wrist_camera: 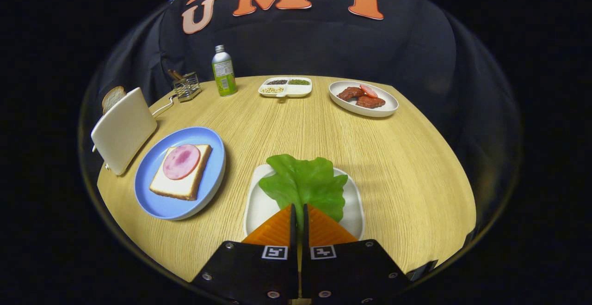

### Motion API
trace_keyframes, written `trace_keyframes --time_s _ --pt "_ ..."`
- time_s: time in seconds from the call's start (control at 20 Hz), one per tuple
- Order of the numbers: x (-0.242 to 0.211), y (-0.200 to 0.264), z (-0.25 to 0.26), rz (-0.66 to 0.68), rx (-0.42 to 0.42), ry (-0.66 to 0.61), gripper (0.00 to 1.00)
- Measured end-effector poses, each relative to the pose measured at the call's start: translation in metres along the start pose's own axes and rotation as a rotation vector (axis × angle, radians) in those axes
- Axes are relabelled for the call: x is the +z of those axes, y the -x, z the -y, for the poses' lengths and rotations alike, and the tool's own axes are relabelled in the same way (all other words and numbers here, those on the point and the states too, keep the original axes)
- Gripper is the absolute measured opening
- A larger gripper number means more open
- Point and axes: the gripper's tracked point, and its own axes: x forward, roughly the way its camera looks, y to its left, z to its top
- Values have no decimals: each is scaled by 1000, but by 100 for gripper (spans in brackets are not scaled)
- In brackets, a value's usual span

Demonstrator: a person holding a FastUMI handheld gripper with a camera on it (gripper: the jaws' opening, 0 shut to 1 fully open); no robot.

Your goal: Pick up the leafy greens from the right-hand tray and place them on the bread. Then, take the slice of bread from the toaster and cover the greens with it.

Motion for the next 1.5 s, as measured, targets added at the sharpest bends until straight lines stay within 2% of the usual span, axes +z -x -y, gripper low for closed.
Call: trace_keyframes --time_s 0.7,1.5 --pt "64 36 -28 128 -20 33 4" --pt "90 44 -113 157 54 68 3"
